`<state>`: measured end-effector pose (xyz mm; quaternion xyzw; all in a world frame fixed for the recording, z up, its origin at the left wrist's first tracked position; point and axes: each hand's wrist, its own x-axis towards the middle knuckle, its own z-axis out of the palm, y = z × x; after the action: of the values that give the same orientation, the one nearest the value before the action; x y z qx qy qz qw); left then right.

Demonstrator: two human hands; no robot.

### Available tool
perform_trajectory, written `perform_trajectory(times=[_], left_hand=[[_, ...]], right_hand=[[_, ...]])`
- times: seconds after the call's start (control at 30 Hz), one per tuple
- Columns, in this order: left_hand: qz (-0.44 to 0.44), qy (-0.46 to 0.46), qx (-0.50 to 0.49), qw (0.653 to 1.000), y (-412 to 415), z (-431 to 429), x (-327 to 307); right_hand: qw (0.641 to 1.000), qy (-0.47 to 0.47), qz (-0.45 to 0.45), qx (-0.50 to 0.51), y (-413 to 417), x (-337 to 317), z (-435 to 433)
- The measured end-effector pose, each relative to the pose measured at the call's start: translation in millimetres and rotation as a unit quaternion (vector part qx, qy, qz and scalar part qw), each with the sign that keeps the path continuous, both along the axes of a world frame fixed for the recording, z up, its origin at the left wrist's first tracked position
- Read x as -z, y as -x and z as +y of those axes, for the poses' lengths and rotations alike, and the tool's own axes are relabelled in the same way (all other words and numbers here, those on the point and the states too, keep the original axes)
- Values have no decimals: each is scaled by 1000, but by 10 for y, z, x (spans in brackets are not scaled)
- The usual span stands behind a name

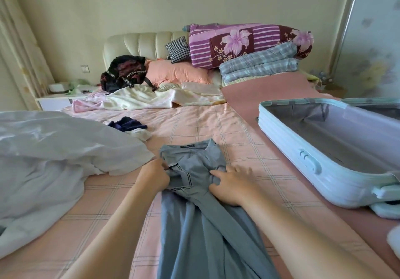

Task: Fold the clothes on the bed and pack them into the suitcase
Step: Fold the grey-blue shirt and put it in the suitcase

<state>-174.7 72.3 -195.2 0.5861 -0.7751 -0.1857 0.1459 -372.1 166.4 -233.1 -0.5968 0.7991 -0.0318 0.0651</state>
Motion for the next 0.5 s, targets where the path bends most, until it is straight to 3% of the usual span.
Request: perform_trajectory(times=[0.1,0.17,0.23,0.33,0.4,0.5], left_hand=[[-50,40,-1,998,68,-77,63],[-22,131,14,991,188,-126,116],[32,172,112,978,287,-148,163],[-103,101,222,964,299,-133,355],[-172,49,195,964,217,-162,495],[-210,42,163,963,132,-177,483]], right_hand=[[1000,24,3,3,5,67,-70],[997,75,8,-19,6,51,-118],[992,113,7,-57,0,40,-172],[994,73,-47,-73,-9,96,-210],[997,40,-40,-57,7,167,-210],[998,21,-31,-51,9,187,-178]])
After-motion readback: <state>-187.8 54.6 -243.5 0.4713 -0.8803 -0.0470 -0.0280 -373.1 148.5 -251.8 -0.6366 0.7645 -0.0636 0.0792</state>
